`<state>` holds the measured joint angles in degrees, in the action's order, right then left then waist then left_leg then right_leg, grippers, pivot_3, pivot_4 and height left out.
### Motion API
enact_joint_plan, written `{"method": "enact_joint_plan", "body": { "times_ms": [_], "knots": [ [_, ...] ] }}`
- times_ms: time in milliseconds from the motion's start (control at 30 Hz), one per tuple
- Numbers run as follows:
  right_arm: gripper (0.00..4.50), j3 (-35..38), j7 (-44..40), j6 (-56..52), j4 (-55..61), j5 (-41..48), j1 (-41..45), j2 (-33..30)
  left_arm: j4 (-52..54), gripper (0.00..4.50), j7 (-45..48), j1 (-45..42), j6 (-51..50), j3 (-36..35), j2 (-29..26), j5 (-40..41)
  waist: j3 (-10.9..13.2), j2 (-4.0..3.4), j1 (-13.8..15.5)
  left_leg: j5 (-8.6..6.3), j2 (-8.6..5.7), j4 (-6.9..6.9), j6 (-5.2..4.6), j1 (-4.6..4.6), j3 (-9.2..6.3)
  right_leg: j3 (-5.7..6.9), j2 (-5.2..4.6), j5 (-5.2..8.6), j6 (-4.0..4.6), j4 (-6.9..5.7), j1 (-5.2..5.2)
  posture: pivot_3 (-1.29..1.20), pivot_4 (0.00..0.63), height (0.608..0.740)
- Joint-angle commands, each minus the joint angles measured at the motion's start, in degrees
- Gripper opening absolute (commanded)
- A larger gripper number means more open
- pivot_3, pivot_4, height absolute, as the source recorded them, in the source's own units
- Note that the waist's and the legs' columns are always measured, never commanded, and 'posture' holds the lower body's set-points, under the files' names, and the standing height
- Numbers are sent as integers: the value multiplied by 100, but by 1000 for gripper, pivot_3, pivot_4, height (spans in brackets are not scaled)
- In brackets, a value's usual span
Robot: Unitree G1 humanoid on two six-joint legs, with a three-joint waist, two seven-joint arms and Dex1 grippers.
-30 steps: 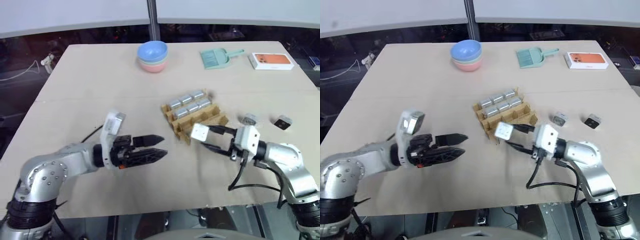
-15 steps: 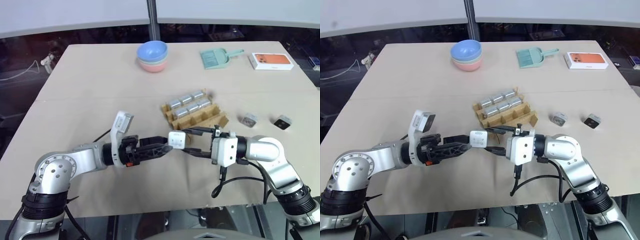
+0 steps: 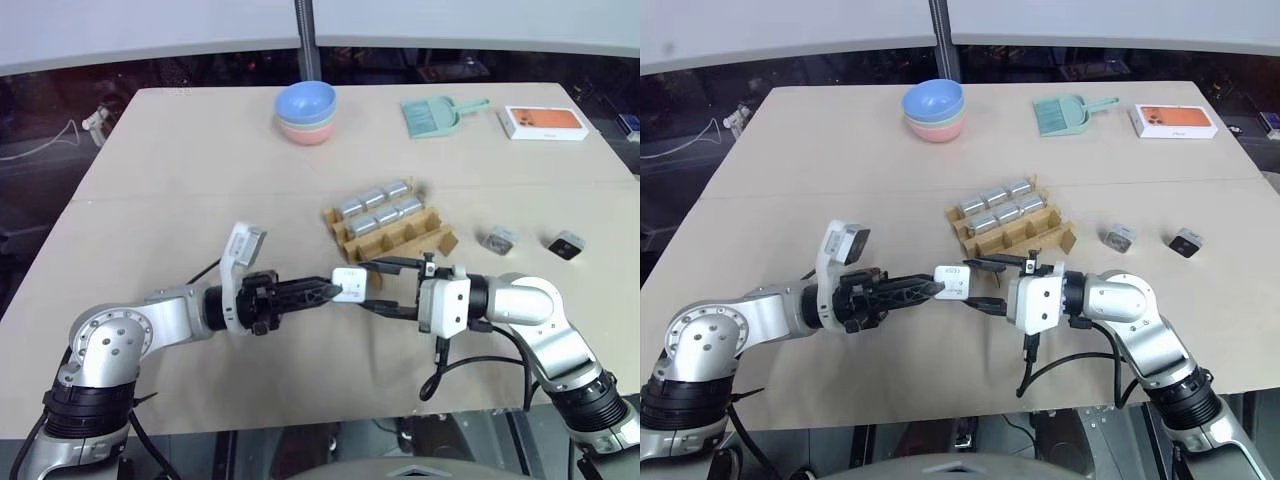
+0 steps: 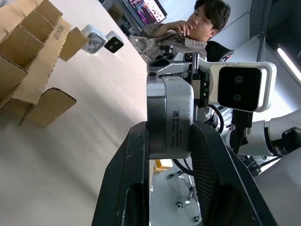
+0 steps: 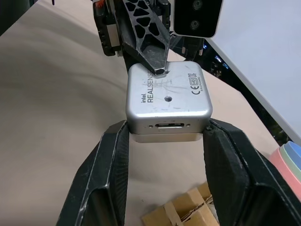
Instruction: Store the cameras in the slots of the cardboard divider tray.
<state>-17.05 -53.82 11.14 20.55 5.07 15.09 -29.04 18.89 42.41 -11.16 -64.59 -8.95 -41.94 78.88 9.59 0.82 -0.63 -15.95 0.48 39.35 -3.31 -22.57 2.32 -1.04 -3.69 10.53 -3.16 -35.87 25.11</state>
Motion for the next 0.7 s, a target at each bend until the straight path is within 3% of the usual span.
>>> {"method": "enact_joint_plan", "body": {
  "times_ms": [33,133,167,300,500,700],
  "knots": [
    [1682,40,169,-17,244,2,36,48,182,625,61,-53,39,23,43,-5,0,0,0,0,0,0,0,0,0,0,0,0,0,0,0,0,150,740],
    [1682,60,189,-390,374,17,4,-29,203,625,81,-81,97,51,84,-97,0,0,1,0,0,0,0,0,0,0,0,0,0,0,0,0,150,740],
    [2724,64,172,-609,443,66,-24,-70,217,629,101,-105,156,57,121,-159,0,0,2,0,0,0,0,0,0,0,0,0,0,0,0,0,150,740],
    [4453,241,188,-1496,772,474,-330,-246,218,629,-125,-480,406,52,513,-174,1,4,47,0,0,0,0,-1,-2,1,-1,0,1,0,0,0,150,740],
    [4453,1821,424,-3314,1518,2134,-1422,-891,310,629,-64,-735,1202,311,896,-1247,1,11,136,-4,-10,2,-7,-8,-6,3,-7,-1,2,8,-4,0,150,740],
    [4453,4483,308,-5167,1784,3847,-2575,-2034,6,629,302,-758,2304,1010,934,-2938,6,12,147,-7,-13,2,-12,-6,-8,7,-4,-1,2,12,-10,0,150,740]
  ]
}}
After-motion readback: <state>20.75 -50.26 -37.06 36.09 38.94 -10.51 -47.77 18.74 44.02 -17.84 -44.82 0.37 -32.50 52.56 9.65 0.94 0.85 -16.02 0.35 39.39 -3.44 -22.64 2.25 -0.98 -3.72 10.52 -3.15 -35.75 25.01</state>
